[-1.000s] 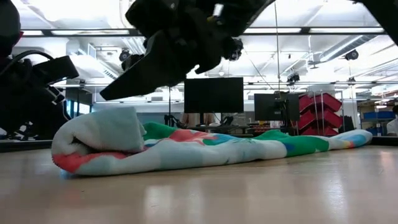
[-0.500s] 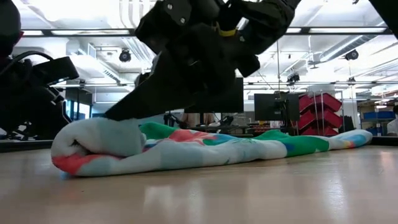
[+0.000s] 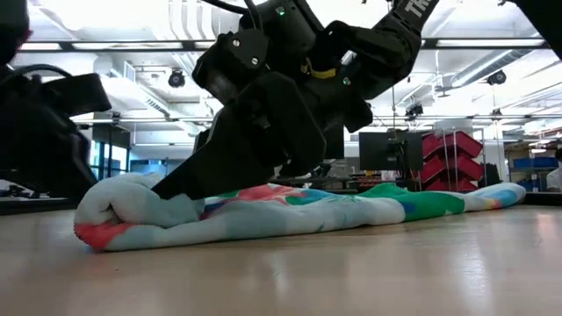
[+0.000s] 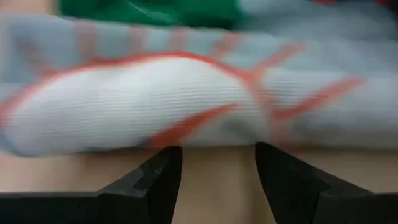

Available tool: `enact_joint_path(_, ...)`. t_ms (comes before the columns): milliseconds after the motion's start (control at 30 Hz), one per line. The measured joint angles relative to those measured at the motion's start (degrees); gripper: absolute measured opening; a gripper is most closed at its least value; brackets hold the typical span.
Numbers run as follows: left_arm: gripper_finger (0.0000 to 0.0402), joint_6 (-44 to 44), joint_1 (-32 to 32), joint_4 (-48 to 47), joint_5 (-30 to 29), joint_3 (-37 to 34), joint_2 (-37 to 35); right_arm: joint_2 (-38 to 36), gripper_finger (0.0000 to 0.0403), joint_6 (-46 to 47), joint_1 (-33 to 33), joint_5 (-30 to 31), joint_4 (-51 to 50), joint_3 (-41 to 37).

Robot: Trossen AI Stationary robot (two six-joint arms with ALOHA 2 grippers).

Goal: Roll towel
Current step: Roll the multi-color dinosaur print towel

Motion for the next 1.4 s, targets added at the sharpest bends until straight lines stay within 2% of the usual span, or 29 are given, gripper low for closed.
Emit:
enact_joint_path(133, 0.0172, -5.25, -4.82, -0.09, 2.1, 1.7, 1.33, 0.0, 0.0181, -0.03, 0.0, 0.04, -0.11, -0.02)
enact_joint_path(300, 0.0159, -12.21, -10.66, 1.8, -2.82, 4.39, 6.31, 0.0, 0.0181, 0.39, 0.0, 0.05, -0.3, -0.02)
enact_joint_path(433, 0.0158, -12.02, -11.52, 5.02, -4.27, 8.66, 15.22, 0.04, 0.0181, 0.41, 0.0, 0.08, -0.26, -0.04)
enact_joint_path(567, 0.0162, -10.55, -11.56, 4.31, -8.69, 14.2, 23.44, 0.04, 0.0181, 0.6, 0.0, 0.26, -0.24, -0.09)
enact_joint_path(667, 0.0167, -9.83, -11.49, 4.44, -12.14, 17.15, 26.86, 0.04, 0.0181, 0.84, 0.09, 0.35, -0.26, -0.09)
enact_joint_path(1000, 0.0162, -5.72, -11.15, 2.21, -12.97, 19.61, 25.64, -1.3, 0.0181, 1.09, 0.3, 0.6, -2.04, -0.2)
enact_joint_path(1233, 0.0166, -4.22, -11.06, 1.13, -15.8, 19.57, 21.68, -2.24, 0.0181, 1.07, 0.35, 0.81, -3.93, -0.24)
enact_joint_path(1400, 0.0173, -4.41, -11.06, 0.15, -14.39, 19.57, 21.55, -3.69, 0.0181, 0.17, 0.48, 0.69, -4.42, -0.31)
